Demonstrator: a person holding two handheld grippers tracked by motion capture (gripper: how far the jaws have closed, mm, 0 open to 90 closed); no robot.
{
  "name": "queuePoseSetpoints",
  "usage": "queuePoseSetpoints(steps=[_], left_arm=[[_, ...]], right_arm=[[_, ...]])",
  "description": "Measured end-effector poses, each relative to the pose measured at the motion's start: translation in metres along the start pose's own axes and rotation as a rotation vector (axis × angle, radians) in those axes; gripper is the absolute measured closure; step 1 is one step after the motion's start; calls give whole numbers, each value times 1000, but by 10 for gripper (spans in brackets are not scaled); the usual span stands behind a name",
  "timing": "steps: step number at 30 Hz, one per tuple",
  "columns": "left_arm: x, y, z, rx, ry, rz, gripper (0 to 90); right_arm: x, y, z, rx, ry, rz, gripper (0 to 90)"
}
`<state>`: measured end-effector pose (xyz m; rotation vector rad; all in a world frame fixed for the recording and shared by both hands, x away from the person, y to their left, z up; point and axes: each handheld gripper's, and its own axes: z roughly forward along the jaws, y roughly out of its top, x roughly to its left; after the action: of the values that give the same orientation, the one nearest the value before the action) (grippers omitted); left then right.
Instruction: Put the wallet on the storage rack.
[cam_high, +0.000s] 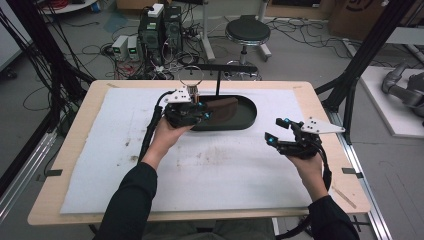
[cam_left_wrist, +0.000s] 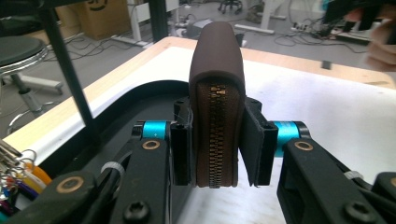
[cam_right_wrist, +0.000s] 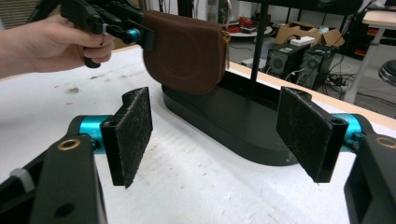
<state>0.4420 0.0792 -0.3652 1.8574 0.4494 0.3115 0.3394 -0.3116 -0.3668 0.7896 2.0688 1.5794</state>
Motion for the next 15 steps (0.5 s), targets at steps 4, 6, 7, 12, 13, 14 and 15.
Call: queuePoseSetpoints(steps=[4, 6, 7, 12, 13, 14, 15], left_arm=[[8, -6, 12, 27, 25, -5, 675], [12, -11, 17, 31, 32, -9, 675], [14, -13, 20, 36, 40, -7, 675], [20, -21, 33, 36, 70, -10, 674], [21, -23, 34, 37, 68, -14, 675], [22, -24, 37, 37, 68, -21, 675], [22, -25, 39, 37, 73, -28, 674]], right_arm=[[-2, -1, -2, -1, -12, 7, 280], [-3, -1, -3, -2, -13, 13, 280], [-3, -1, -4, -2, -14, 15, 280], [-4, -2, -5, -2, -19, 14, 280], [-4, -2, -6, 0, -17, 16, 280], [-4, -3, -6, 1, -17, 18, 280], [-4, -3, -6, 1, -17, 19, 280]])
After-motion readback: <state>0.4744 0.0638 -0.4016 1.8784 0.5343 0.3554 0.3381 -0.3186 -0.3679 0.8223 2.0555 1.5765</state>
